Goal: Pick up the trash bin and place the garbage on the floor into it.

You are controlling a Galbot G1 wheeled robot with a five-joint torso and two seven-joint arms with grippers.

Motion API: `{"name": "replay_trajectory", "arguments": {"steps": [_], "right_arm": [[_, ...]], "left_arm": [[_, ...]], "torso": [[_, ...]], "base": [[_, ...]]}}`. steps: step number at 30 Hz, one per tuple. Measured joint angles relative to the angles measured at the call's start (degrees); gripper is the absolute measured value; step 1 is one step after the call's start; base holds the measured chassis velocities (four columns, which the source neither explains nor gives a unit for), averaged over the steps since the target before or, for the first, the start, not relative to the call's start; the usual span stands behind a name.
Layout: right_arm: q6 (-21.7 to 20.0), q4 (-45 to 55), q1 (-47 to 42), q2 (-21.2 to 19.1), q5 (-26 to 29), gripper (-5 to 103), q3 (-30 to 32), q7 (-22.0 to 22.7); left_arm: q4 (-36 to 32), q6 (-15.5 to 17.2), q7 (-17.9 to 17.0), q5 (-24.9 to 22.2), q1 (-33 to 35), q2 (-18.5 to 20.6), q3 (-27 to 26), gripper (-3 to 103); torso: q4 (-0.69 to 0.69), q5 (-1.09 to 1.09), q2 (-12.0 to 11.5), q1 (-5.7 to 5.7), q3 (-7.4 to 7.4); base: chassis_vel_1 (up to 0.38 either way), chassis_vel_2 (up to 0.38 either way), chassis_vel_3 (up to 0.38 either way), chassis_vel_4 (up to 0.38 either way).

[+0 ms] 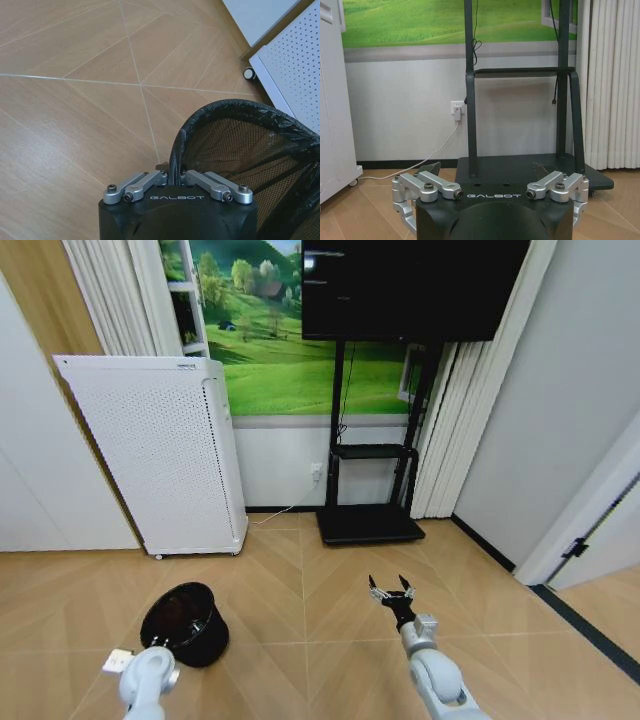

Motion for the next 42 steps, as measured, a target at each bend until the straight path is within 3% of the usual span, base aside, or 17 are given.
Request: {"name": "replay_trajectory", "arguments": {"steps": [21, 26, 33, 36, 37, 40, 42], "right_arm": [[2.46, -1.2, -0.41, -0.56, 0.27, 100, 0.12, -1.82], [2.75, -1.6, -0.29, -0.62, 0.3, 100, 0.01, -2.15], [2.89, -1.76, -0.25, 0.1, -0.26, 100, -0.42, -2.64], [2.89, -1.69, 0.03, 0.22, -0.27, 100, -0.44, -2.64], [2.89, -1.69, 0.03, 0.22, -0.27, 100, -0.44, -2.64], [2.89, -1.49, -0.14, 0.24, -0.24, 100, -0.2, -2.58], [2.89, -1.37, -0.2, 0.34, -0.25, 100, -0.14, -2.47]], "left_arm": [[4.39, -0.44, -1.69, 1.66, -3.05, -0.04, 0.33, 0], [4.45, -0.47, -1.03, 2.17, -3.13, 0.21, 0.34, 22], [4.2, -0.46, 0.21, 3.4, -3.08, 0.2, 0.44, 43], [3.5, -0.43, 1.55, 4.42, -3.17, 0.38, 0.46, 60], [3.5, -0.43, 1.55, 4.42, -3.17, 0.38, 0.46, 60], [0.95, -0.35, 7.01, 9.49, -2.86, 0.61, 0.46, 76], [-0.25, -0.2, 9.0, 11.1, -2.58, 0.57, 0.51, 81]], "torso": [[0.0, 0.0, 0.0, 0.0, 0.0], [0.0, 0.01, 0.0, 0.0, 0.0], [0.0, 0.0, 0.0, 0.0, 0.0], [0.0, -0.01, 0.0, 0.0, 0.0], [0.0, -0.01, 0.0, 0.0, 0.0], [0.0, -0.01, 0.0, 0.0, 0.0], [0.0, 0.0, 0.0, 0.0, 0.0]], "base": [[0.0, 0.0, 0.0, 0.0], [0.0, 0.0, 0.0, 0.0], [0.0, 0.0, 0.0, 0.0], [0.0, 0.0, 0.0, 0.0], [0.0, 0.0, 0.0, 0.0], [0.0, 0.0, 0.0, 0.0], [0.0, 0.0, 0.0, 0.0]]}}
